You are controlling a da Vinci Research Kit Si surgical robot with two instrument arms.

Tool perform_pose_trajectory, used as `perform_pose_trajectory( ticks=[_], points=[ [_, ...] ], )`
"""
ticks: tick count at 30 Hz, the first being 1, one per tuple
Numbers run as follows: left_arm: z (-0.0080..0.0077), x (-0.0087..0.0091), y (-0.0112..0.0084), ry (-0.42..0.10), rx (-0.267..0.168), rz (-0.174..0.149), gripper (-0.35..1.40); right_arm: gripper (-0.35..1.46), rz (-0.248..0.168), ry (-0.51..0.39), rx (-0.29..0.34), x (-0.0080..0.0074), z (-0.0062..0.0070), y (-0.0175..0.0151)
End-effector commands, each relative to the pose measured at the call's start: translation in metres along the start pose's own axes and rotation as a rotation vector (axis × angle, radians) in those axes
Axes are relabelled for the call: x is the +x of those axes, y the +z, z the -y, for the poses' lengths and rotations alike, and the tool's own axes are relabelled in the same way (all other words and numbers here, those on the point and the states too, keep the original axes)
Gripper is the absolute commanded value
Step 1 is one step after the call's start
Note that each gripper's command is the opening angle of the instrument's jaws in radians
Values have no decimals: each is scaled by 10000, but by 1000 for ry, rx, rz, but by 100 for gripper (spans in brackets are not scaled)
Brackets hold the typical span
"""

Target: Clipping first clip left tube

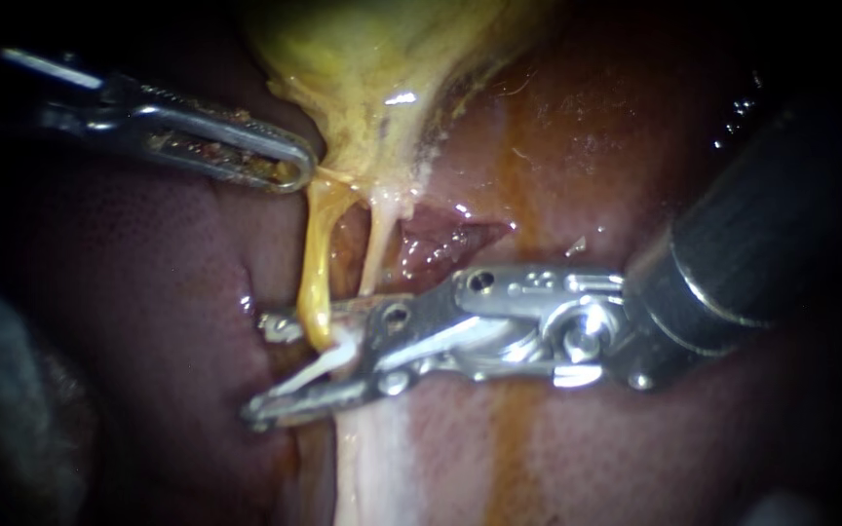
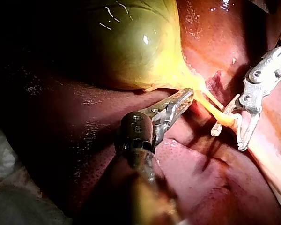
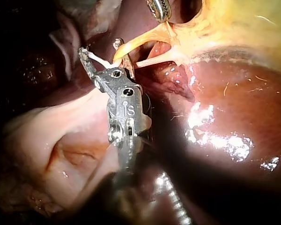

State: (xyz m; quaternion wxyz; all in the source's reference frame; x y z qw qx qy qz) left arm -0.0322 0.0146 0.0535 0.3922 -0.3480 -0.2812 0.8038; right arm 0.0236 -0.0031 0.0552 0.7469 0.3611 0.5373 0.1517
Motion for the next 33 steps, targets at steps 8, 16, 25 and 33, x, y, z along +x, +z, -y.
perform_pose_trajectory(
  ticks=[8, 16, 25, 33],
  points=[
    [0, 0, 0, 0, -1, 0, -35, 45, 23, 10, 56, 2, 6, 1],
    [1, 0, 0, 0, -1, 0, -35, 35, 26, 100, 54, 0, 0, 0],
    [1, -1, 1, 0, 0, -1, -35, 15, 28, 140, 54, -4, -5, -3],
    [1, -1, 3, 0, 0, -1, -35, -16, 47, 167, 90, -6, -10, -6]
  ],
)
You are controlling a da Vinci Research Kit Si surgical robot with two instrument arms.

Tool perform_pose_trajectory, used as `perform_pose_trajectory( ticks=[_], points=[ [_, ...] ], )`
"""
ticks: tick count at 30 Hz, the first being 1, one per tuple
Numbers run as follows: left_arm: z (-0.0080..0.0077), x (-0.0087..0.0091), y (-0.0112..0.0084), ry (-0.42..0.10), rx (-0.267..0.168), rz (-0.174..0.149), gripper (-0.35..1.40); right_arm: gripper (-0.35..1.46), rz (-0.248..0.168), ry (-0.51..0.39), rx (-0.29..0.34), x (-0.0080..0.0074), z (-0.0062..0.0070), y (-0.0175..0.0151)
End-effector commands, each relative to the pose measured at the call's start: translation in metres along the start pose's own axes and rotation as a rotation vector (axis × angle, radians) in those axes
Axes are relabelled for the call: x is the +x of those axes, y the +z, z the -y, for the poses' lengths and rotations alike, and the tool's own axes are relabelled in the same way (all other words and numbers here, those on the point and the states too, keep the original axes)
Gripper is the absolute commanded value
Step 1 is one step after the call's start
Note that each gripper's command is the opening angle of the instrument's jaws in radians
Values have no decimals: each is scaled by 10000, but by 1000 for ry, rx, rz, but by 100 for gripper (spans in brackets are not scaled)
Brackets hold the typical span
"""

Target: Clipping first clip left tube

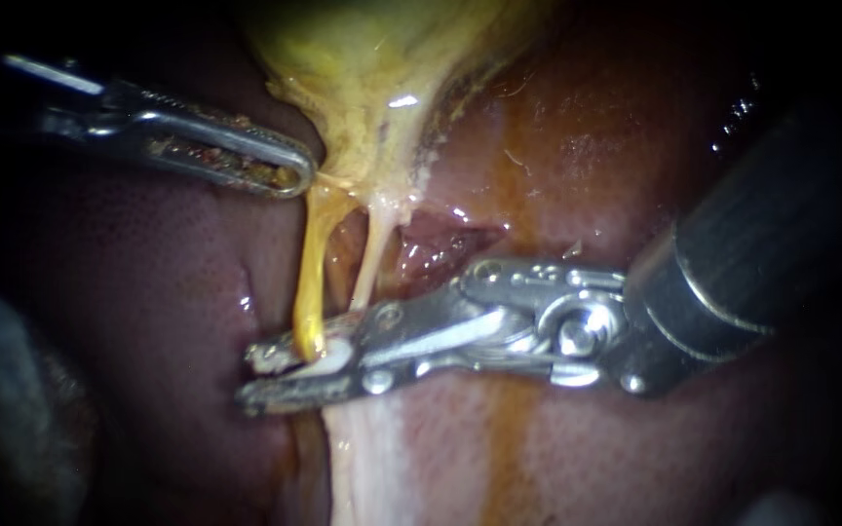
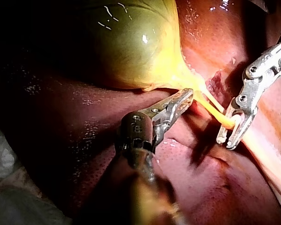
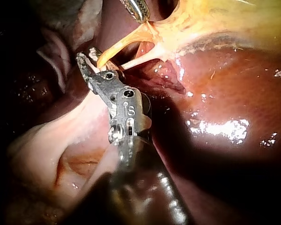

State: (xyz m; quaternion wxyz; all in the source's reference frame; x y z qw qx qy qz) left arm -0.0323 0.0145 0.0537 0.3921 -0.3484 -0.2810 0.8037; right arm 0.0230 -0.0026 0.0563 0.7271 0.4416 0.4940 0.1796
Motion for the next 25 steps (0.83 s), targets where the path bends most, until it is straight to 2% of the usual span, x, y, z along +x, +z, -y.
perform_pose_trajectory(
  ticks=[1, 4, 9, 15, 25],
  points=[
    [0, 0, 0, 0, 1, 0, -35, -19, 3, 5, 4, 0, 0, 0],
    [0, 0, 1, 0, 1, 0, -35, -35, 20, -5, 31, -1, -3, -1],
    [0, 0, 1, 0, 1, 0, -35, -35, 29, -3, 84, -2, -8, -4],
    [0, 0, 1, 0, 1, 0, -35, -35, -47, 17, 78, -4, -9, -7],
    [0, 0, 1, 0, 1, 0, -35, -35, -45, 25, 75, -12, -13, -7]
  ],
)
